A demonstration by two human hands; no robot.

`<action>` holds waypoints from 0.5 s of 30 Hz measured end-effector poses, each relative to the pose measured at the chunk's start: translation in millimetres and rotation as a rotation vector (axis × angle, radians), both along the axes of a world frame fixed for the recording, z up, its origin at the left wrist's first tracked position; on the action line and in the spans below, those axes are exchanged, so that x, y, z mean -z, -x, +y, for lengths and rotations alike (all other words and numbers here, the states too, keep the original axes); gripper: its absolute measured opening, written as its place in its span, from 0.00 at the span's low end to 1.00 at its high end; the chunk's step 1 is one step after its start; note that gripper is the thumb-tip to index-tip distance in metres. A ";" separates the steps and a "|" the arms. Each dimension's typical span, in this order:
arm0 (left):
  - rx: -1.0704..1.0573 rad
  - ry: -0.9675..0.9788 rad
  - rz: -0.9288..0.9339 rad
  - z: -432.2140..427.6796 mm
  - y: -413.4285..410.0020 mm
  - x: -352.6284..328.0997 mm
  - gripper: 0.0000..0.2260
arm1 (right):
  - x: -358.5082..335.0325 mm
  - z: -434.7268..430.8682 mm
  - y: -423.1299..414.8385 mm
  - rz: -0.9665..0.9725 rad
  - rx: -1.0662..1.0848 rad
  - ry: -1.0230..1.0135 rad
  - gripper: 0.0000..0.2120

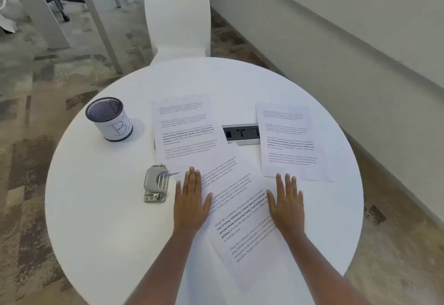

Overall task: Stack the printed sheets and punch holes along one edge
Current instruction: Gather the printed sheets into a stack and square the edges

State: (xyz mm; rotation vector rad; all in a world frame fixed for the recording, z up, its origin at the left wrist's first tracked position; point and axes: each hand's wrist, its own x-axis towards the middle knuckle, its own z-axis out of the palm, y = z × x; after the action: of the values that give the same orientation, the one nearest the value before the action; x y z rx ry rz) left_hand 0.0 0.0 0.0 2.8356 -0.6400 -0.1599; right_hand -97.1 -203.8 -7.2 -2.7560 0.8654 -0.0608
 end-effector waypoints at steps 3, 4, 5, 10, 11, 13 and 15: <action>0.002 0.012 0.015 0.8 0.0 3.8 0.30 | 8.1 0.2 2.9 0.041 0.028 -0.021 0.27; -0.003 -0.001 -0.002 1.2 0.0 4.5 0.29 | 10.7 0.2 4.9 0.061 0.030 -0.035 0.27; -0.002 0.000 -0.008 0.5 0.1 6.3 0.29 | 13.1 0.9 5.5 0.061 0.033 -0.044 0.27; 0.006 -0.010 0.002 0.7 0.7 7.1 0.28 | 12.0 2.0 6.7 0.078 0.030 -0.077 0.27; 0.006 -0.004 0.015 0.2 0.7 7.5 0.28 | 11.5 1.6 6.3 0.076 0.035 -0.093 0.27; 0.003 0.011 0.023 0.0 0.6 6.7 0.28 | 9.4 0.4 5.7 0.076 0.046 -0.135 0.27; 0.004 -0.004 0.044 0.6 0.7 5.9 0.28 | 6.7 -1.3 4.8 0.072 0.046 -0.169 0.29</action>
State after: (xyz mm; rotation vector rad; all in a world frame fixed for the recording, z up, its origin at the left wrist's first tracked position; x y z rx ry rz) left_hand -0.7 0.6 -5.9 2.8260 -0.6369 -0.2232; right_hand -102.0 -205.0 -13.9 -2.5948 0.9078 0.0995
